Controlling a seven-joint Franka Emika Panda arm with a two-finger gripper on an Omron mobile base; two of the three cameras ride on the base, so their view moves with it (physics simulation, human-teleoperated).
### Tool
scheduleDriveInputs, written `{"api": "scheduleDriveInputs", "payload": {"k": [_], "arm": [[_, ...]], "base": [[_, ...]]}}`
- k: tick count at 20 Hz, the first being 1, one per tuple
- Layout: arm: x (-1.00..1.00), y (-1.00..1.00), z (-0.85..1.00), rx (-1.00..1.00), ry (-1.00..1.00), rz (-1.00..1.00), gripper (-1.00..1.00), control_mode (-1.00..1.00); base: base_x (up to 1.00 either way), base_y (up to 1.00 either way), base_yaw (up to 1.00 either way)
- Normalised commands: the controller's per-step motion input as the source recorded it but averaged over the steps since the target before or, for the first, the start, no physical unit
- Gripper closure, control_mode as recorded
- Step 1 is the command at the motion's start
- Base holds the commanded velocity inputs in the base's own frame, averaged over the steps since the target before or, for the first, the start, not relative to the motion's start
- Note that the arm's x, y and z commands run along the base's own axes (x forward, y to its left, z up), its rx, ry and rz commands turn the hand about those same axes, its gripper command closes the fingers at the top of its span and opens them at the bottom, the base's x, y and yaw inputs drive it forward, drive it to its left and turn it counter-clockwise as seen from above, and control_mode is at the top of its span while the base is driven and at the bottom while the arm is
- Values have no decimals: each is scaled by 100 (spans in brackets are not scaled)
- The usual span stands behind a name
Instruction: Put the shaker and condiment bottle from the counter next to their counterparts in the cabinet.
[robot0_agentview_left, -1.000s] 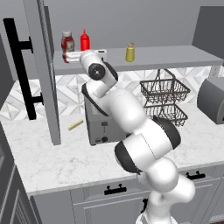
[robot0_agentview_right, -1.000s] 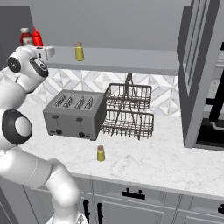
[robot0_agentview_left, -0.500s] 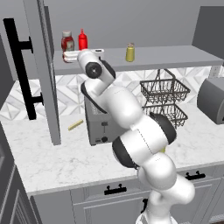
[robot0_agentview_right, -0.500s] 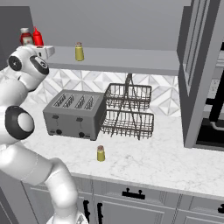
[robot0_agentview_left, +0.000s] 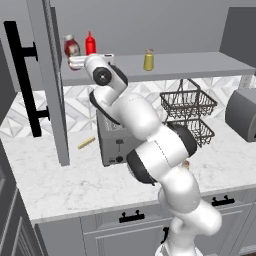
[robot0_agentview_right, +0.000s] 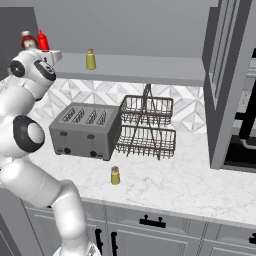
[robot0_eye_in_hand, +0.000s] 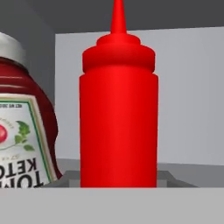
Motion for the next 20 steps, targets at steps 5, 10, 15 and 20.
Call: {"api": "scheduleDriveInputs", "payload": {"k": [5, 10, 15, 20], "arm": [[14, 7, -21, 0, 0, 0, 100, -100], [-11, 0, -7, 0, 0, -1, 100, -100], [-36, -1, -4, 0, 0, -1, 100, -100], [-29, -3, -2, 0, 0, -1, 100, -100]], "base": [[0, 0, 0], [0, 0, 0], [0, 0, 0], [0, 0, 0]]}}
